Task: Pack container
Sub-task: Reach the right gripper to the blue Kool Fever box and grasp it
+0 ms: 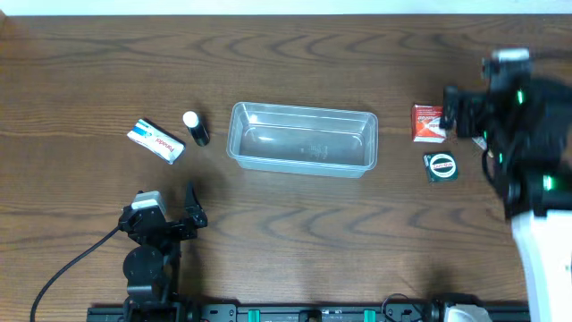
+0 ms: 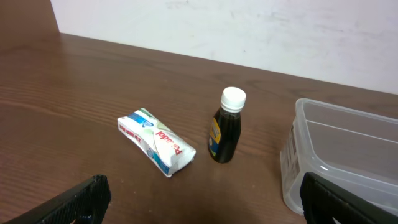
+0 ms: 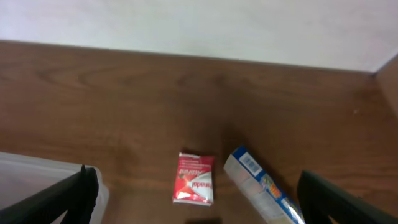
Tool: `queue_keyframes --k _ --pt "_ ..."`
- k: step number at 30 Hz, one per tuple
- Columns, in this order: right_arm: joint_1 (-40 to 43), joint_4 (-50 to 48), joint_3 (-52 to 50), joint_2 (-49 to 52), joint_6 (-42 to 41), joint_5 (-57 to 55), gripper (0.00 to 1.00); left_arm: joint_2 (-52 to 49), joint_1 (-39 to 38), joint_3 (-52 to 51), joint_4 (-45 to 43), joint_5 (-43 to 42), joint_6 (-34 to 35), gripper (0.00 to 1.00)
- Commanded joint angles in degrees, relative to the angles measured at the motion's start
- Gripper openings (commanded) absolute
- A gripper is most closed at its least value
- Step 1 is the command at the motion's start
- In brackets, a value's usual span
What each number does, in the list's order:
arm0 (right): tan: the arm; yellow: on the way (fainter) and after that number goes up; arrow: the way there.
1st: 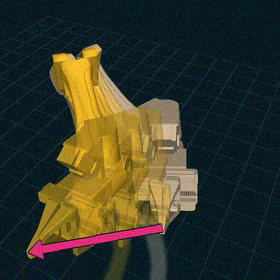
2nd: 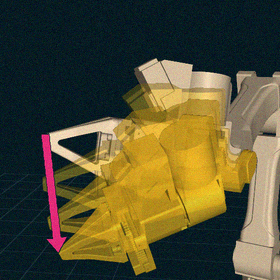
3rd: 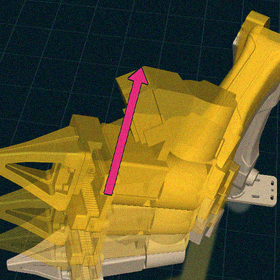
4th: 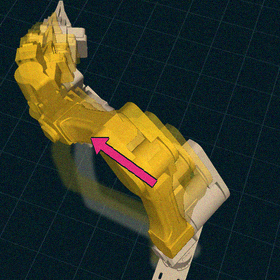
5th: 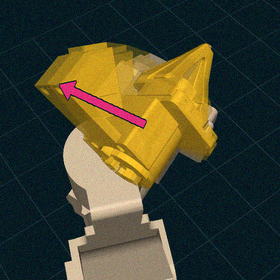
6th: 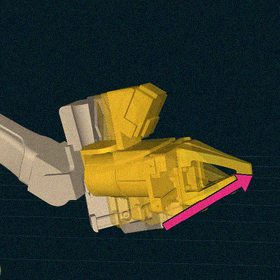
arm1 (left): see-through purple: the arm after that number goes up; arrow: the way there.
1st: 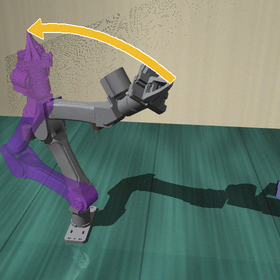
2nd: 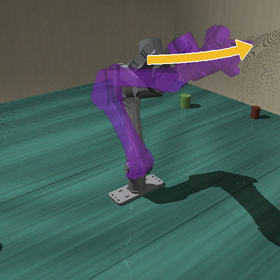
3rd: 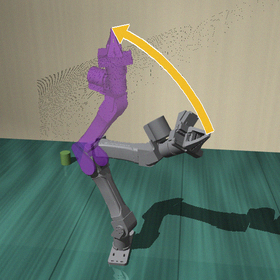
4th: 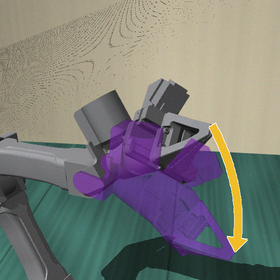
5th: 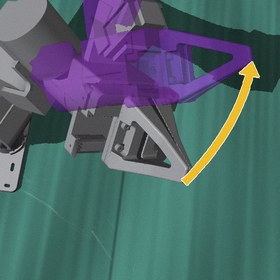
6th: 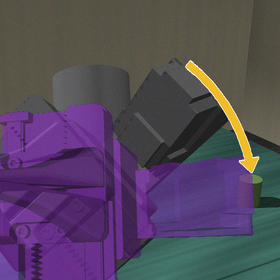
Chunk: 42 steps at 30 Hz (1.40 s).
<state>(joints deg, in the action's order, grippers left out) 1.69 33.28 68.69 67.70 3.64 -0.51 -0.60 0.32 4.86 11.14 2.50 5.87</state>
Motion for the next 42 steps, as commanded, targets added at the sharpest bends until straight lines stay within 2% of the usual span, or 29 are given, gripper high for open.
queue_keyframes --k 1,6,10,15,28,34,38,39,42 --pt "1.1 1.4 3.5 5.8 3.1 -1.1 0.99 0.3 0.3 -0.9 2.1 -0.5 -0.7 0.98" --pt "3.6 2.4 3.3 12.5 5.0 -13.9 0.99 0.3 0.3 -0.9 2.1 -0.5 -0.7 0.98" --pt "7.0 0.2 3.3 17.0 6.0 -14.1 0.99 0.3 0.3 -0.9 2.1 -0.5 -0.7 0.98" --pt "8.6 0.9 3.3 20.8 12.9 -14.1 0.99 0.3 0.3 -0.9 2.0 -0.5 -0.7 0.98" --pt "11.7 1.0 3.3 29.0 13.4 -12.3 0.99 0.3 0.3 -0.9 2.1 -0.5 -0.7 0.98" --pt "14.2 -0.1 3.3 33.1 13.6 -6.4 0.96 0.3 0.3 -0.9 2.0 -0.5 -0.7 0.98" --pt "15.3 -0.8 3.3 34.7 13.6 -5.4 0.89 0.3 0.3 -0.9 2.0 -0.5 -0.7 0.98" --pt "15.4 -1.0 3.3 34.9 13.6 -5.4 0.84 0.3 0.3 -0.9 2.0 -0.5 -0.7 0.98" --pt "16.1 -1.7 3.3 35.0 13.5 -5.2 0.46 0.3 0.3 -0.9 2.0 -0.5 -0.7 0.98"
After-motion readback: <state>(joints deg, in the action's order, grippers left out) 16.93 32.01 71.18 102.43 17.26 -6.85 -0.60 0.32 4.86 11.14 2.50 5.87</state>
